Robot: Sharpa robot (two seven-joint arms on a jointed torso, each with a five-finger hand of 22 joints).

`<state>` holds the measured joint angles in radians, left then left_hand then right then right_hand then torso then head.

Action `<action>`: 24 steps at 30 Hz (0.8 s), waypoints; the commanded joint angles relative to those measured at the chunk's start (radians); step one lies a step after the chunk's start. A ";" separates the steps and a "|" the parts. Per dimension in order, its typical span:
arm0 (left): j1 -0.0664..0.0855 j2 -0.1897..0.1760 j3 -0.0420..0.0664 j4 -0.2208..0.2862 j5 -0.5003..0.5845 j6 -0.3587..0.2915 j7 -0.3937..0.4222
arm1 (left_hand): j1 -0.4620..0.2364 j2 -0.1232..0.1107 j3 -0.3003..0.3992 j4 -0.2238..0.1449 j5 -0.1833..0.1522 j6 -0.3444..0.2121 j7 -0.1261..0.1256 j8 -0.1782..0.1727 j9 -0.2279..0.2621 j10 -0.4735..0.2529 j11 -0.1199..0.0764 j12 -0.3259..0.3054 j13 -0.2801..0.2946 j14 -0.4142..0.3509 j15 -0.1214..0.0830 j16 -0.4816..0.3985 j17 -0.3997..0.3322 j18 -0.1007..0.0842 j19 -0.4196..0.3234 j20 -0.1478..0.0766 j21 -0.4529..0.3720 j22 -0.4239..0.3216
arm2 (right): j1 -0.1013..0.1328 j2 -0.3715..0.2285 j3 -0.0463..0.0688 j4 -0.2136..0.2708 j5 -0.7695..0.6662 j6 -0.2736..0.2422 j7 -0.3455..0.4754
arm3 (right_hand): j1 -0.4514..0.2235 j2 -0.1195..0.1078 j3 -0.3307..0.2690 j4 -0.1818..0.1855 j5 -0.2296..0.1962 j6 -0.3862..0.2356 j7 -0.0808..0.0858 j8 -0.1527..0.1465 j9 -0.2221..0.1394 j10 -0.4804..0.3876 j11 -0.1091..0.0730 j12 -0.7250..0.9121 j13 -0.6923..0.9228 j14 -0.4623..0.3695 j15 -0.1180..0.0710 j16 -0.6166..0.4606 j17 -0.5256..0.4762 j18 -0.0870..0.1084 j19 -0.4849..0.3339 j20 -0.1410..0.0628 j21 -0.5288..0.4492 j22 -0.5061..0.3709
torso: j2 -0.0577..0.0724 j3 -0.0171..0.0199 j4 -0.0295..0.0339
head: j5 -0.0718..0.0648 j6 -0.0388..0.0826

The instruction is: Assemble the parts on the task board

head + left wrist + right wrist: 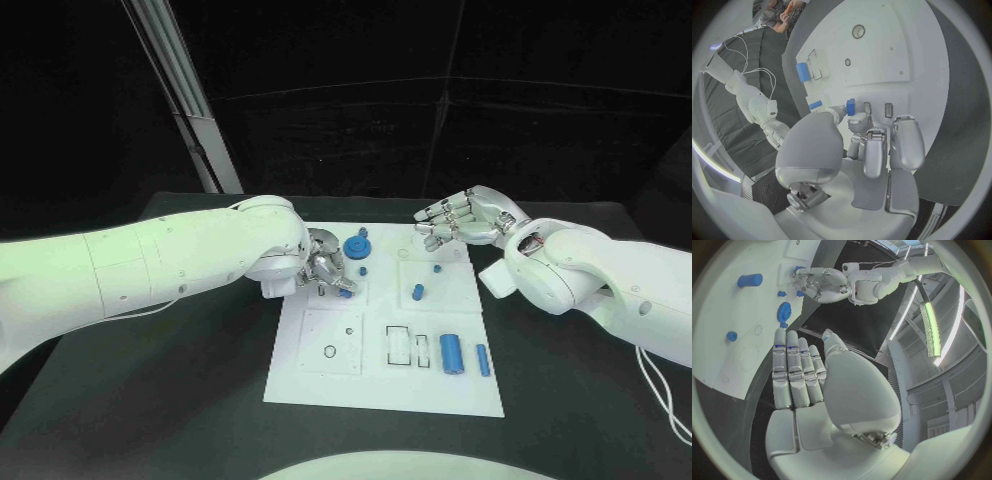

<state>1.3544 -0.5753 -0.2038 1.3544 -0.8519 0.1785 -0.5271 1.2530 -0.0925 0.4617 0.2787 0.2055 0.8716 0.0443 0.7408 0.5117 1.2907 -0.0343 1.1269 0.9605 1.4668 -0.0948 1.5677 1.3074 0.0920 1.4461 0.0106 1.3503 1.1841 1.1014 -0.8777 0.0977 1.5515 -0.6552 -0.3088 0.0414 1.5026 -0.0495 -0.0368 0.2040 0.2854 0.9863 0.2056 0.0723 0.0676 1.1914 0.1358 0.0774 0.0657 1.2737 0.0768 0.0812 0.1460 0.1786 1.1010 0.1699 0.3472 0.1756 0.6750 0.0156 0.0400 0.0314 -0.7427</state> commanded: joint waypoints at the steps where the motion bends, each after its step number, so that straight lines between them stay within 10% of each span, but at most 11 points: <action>1: 0.001 -0.011 0.001 0.014 0.013 -0.053 0.014 | -0.009 0.000 0.188 -0.180 -0.004 -0.008 -0.002 0.003 0.001 0.007 -0.003 0.006 0.000 0.104 0.001 0.003 0.263 -0.017 0.003 0.003 0.006 0.001 | 0.002 0.000 0.000 0.000 -0.001 0.016 0.004 | -0.007 -0.001 -0.004 -0.003 0.004 -0.008 0.000 -0.003 -0.001 -0.009 0.000 0.005 -0.001 -0.008 0.003 -0.006 -0.001 0.003 -0.001 0.009 -0.008 -0.002 | 0.000 0.0009 0.0003 | 0.002 0.001; 24: -0.017 -0.041 -0.001 0.043 -0.108 -0.205 0.027 | -0.066 -0.022 0.266 -0.224 -0.007 -0.011 -0.008 0.026 0.024 0.014 -0.003 0.011 0.000 0.104 -0.003 0.003 0.263 -0.020 0.009 0.001 0.013 0.016 | 0.002 -0.008 0.000 0.004 -0.063 0.013 0.019 | -0.011 0.000 -0.006 -0.004 0.006 -0.011 0.002 -0.003 -0.001 -0.014 0.002 0.006 -0.001 -0.014 0.006 -0.007 -0.004 0.002 -0.003 0.011 -0.014 -0.006 | 0.000 0.0001 -0.0013 | 0.009 0.009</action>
<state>1.3367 -0.6179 -0.2055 1.3984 -0.9197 0.0216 -0.5158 1.1927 -0.1170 0.5414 0.2343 0.2010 0.8696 0.0426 0.7617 0.5346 1.2975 -0.0342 1.1347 0.9621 1.4668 -0.0947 1.5677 1.3074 0.0920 1.4461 0.0107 1.3601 1.1994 1.1014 -0.8858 0.0975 1.5519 -0.6781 -0.3002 0.0453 1.5027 -0.0496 -0.0396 0.2012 0.2853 0.9828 0.2091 0.0723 0.0676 1.1841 0.1358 0.0774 0.0658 1.2665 0.0840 0.0775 0.1426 0.1786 1.0974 0.1735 0.3391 0.1707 0.6750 0.0159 0.0404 0.0397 -0.7349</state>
